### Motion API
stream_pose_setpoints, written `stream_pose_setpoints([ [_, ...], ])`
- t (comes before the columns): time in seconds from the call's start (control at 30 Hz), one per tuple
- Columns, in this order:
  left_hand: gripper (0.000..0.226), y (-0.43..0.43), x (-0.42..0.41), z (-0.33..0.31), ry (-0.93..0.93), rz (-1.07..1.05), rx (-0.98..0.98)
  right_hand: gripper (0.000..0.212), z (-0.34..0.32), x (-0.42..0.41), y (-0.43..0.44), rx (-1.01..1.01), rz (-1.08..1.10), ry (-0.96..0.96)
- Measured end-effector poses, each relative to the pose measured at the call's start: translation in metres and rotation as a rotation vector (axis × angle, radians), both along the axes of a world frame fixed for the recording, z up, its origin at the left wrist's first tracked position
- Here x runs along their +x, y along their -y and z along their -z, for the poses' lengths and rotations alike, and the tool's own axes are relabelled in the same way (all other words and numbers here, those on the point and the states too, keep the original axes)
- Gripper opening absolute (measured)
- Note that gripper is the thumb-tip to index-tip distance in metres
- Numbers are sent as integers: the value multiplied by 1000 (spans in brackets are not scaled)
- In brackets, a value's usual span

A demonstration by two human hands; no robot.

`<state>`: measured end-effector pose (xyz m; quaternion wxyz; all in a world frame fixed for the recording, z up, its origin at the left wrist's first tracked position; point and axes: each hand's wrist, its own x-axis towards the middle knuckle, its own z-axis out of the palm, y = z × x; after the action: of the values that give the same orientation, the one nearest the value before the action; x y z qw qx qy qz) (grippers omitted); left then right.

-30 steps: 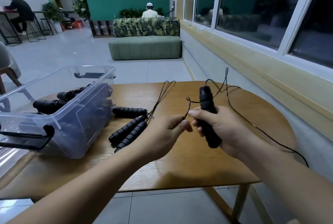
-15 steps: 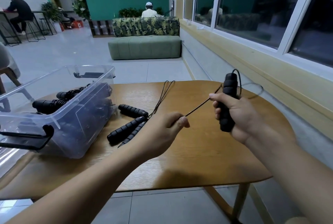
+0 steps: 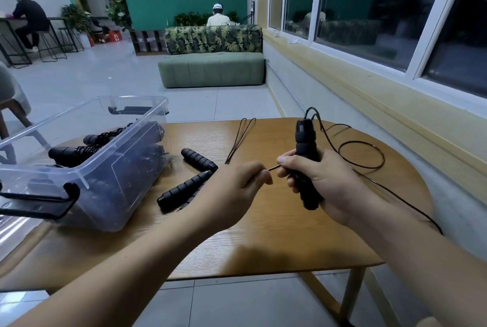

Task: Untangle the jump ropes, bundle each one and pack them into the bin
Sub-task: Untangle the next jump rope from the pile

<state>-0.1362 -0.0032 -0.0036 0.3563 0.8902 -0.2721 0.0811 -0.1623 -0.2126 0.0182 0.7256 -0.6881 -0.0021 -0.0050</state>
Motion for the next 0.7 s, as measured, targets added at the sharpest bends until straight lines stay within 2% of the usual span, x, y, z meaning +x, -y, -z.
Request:
stream_pose_setpoints([
  [0.2, 20, 3, 1, -2, -14, 15, 2, 14, -10, 10, 17, 53, 86, -7],
  [0.4, 20, -12, 16, -1, 24, -52, 11, 9, -17, 23, 53, 293, 240, -24],
  [0.53, 19, -18, 24, 1, 60, -96, -3, 19, -16, 22, 54, 353, 203, -25],
  [0.7, 19, -13, 22, 0, 91, -95, -25, 41, -11, 12, 32, 265, 82, -78],
])
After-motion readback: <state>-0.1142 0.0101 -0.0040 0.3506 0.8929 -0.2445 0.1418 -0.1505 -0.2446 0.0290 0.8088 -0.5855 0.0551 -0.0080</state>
